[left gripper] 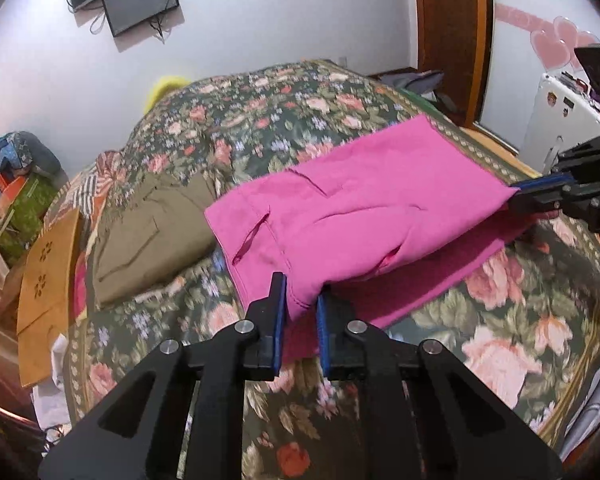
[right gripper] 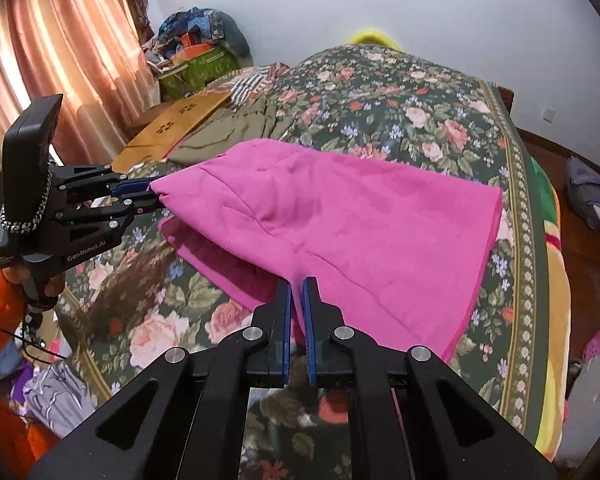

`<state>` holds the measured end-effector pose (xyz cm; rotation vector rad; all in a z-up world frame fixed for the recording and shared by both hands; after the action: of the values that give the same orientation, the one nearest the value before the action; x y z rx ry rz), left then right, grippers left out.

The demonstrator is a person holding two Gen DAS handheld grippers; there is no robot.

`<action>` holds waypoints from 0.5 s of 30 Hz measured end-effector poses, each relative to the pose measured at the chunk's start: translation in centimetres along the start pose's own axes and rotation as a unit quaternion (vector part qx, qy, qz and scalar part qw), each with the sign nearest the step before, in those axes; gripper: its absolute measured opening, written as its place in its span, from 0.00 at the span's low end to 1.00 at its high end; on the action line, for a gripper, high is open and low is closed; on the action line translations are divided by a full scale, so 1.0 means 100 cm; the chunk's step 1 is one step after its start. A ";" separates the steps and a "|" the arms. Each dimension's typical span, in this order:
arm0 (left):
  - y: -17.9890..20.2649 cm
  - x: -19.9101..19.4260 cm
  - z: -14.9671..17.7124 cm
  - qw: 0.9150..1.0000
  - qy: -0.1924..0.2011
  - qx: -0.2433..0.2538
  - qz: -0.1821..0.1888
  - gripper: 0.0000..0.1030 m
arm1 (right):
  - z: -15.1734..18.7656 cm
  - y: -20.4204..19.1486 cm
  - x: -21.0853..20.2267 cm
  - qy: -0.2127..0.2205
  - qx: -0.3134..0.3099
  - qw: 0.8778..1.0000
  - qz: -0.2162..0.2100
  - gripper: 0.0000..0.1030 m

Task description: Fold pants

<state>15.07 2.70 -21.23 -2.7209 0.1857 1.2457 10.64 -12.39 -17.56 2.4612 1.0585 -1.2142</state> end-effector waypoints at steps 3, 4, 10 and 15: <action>0.002 0.006 0.012 1.000 -0.016 -0.004 0.003 0.13 | 0.007 0.000 0.005 -0.013 0.007 1.000 -0.004 0.05; 0.004 0.008 0.017 1.000 -0.023 -0.003 0.000 0.13 | 0.010 0.001 0.008 -0.019 0.012 1.000 -0.004 0.05; 0.004 0.005 0.028 0.999 -0.042 -0.008 -0.007 0.27 | 0.021 0.002 0.011 -0.042 0.033 0.999 -0.006 0.07; -0.008 -0.014 0.030 0.999 -0.036 -0.033 0.002 0.43 | 0.021 0.008 -0.008 -0.034 0.046 0.998 -0.006 0.10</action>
<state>12.12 4.05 -22.05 -2.7262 0.1436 1.3709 9.60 -14.32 -18.42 2.4655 1.0237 -1.3695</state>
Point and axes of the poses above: each gripper's, at about its wrist camera, not at the fingertips, and x roughly the way its jaws point, y to its right, z to its underside, the point moved 3 cm from there along x, roughly the way its jaws point, and after that the axes turned 7 degrees about -x, right-handed, at the moved point
